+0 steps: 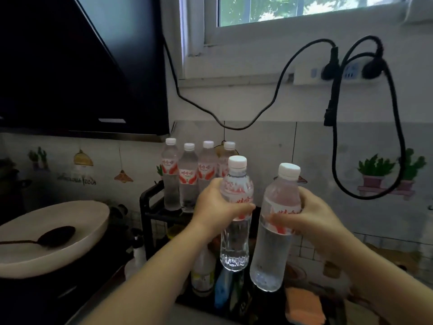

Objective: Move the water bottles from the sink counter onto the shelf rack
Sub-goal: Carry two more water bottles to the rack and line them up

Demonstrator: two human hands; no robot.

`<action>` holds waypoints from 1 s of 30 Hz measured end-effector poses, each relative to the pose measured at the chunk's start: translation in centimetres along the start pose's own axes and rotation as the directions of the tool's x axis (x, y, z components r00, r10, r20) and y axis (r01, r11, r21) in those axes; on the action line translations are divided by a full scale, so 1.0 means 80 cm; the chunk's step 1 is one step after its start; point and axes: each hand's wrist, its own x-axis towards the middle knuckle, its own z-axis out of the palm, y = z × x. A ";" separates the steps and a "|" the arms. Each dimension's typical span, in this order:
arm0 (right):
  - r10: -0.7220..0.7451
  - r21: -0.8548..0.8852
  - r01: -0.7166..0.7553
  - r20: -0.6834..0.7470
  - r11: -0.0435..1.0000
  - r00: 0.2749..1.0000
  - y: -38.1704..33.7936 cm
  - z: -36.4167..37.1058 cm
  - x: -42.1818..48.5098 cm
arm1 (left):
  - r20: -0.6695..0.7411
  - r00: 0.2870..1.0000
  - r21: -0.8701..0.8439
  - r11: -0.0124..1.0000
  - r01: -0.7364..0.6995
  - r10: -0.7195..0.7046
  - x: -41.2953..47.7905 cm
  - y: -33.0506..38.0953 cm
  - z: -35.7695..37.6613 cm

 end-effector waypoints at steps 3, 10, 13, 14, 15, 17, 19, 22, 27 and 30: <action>-0.016 0.015 0.016 -0.019 1.000 1.000 -0.007 -0.007 0.022 | -0.020 0.998 0.013 0.998 -0.057 0.058 0.039 0.014 0.003; -0.005 -0.022 0.003 -0.099 1.000 0.995 -0.019 -0.019 0.044 | -0.039 0.993 0.027 0.994 -0.108 0.109 0.127 0.023 0.031; 0.015 -0.052 -0.023 -0.155 0.998 0.988 -0.020 -0.019 0.047 | -0.018 0.995 0.021 0.995 -0.099 0.099 0.152 0.014 0.048; 0.022 -0.066 -0.033 -0.172 0.997 0.985 -0.020 -0.018 0.048 | -0.004 0.996 0.026 0.996 -0.091 0.091 0.158 0.010 0.054; 0.027 -0.077 -0.042 -0.187 0.996 0.982 -0.020 -0.016 0.048 | 0.014 0.997 0.029 0.996 -0.082 0.082 0.163 0.007 0.059; 0.026 -0.093 -0.046 -0.201 0.995 0.979 -0.020 -0.013 0.048 | 0.044 0.996 0.044 0.996 -0.077 0.075 0.172 0.000 0.069; 0.026 -0.103 -0.049 -0.210 0.993 0.977 -0.022 -0.008 0.050 | 0.061 0.996 0.082 0.994 -0.075 0.070 0.179 -0.006 0.075; 0.036 -0.114 -0.064 -0.232 0.991 0.972 -0.022 -0.002 0.054 | 0.071 0.995 0.147 0.986 -0.077 0.067 0.186 -0.012 0.081; 0.035 -0.139 -0.071 -0.247 0.988 0.968 -0.020 0.006 0.064 | 0.086 0.994 0.198 0.977 -0.085 0.069 0.191 -0.014 0.081; 0.033 -0.139 -0.072 -0.264 0.988 0.964 -0.020 0.012 0.072 | 0.105 0.993 0.212 0.975 -0.070 0.049 0.190 -0.015 0.081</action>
